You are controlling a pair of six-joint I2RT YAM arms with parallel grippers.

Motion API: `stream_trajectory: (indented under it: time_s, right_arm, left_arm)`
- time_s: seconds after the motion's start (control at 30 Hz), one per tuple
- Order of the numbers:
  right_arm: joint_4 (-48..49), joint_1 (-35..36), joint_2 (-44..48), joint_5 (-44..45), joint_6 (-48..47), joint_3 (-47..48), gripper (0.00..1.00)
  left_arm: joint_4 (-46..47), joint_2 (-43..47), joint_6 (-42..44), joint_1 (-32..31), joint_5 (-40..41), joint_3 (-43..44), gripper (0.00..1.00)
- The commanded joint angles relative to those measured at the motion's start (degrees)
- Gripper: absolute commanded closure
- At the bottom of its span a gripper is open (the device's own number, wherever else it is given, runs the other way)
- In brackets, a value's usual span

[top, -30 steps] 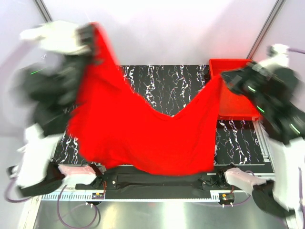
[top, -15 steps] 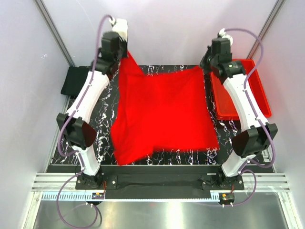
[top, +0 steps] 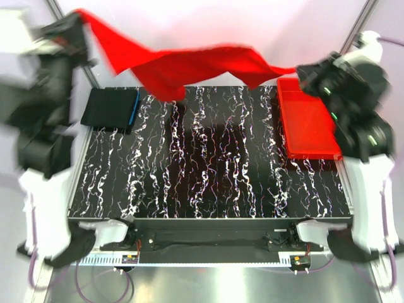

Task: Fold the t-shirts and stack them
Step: Flatten the tshirt out

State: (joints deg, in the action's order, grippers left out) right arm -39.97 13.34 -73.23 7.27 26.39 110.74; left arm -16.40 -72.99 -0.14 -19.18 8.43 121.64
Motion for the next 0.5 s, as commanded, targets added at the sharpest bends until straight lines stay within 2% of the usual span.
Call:
stream_trajectory:
  time_s: [0.0,0.13,0.23,0.37,0.47]
  right_arm:
    - [-3.1,-0.2,8.4,-3.4,2.4,-1.5,1.0]
    - [-5.7,-0.2,14.3,-7.1,3.9,-0.2,1.0]
    - [-9.6,-0.2,16.9,-7.1,4.3,4.5,1.0]
    - [-14.7,-0.2,15.8,-7.2,6.0,13.1,1.0]
    - [-14.7,-0.2,13.4,-8.4,8.1,13.0,1.0]
  left_arm:
    - [3.5,7.0,-3.1,0.0,-4.1,-0.4,1.0]
    - [3.2,13.5,-4.7,0.1,-7.0,-0.2,1.0]
    - [1.4,16.6,-4.8,0.1,-8.0,2.4,1.0]
    - [0.7,18.0,-4.8,0.2,-8.2,5.6,1.0]
    - [0.7,15.8,-4.9,0.2,-8.1,6.5,1.0]
